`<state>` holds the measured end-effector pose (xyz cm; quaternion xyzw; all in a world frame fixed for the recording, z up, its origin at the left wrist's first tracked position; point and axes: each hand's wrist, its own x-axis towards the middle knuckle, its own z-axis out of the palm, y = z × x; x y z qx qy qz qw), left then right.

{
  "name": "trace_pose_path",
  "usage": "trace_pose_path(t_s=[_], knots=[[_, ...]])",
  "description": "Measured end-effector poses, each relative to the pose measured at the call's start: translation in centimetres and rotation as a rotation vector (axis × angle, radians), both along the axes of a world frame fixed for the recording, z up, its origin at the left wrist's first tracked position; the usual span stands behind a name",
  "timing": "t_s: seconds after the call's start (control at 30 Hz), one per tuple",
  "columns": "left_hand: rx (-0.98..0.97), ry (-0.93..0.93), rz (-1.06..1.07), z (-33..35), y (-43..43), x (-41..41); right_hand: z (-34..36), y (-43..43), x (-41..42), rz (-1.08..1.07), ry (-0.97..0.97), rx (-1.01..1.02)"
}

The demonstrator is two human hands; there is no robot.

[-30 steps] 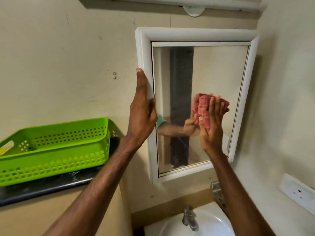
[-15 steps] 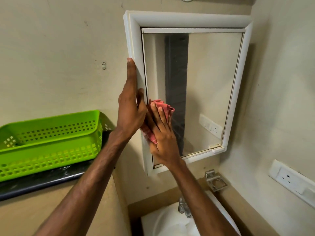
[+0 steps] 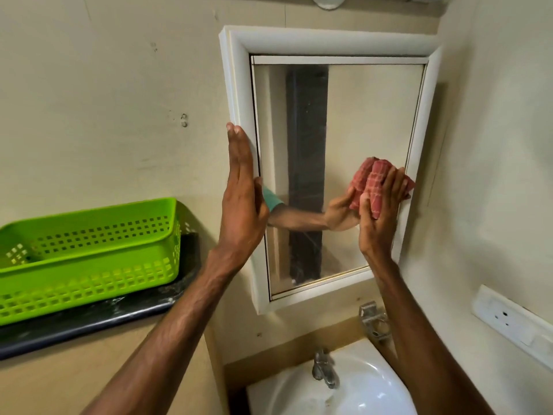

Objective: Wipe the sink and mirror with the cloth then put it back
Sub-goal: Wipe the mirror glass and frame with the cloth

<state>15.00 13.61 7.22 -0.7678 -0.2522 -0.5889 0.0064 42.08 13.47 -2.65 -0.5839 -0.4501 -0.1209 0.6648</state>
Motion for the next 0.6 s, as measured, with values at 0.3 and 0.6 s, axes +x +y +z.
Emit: trace_pose_path(t_s=[0.3, 0.6], knots=[[-0.012, -0.010, -0.050, 0.4, -1.1, -0.6, -2.4, -1.2, -15.3, 0.240, -0.516, -0.019], [0.010, 0.126, 0.120, -2.3, -2.6, 1.3, -3.6, -0.9, -6.6, 0.140, -0.496, -0.028]])
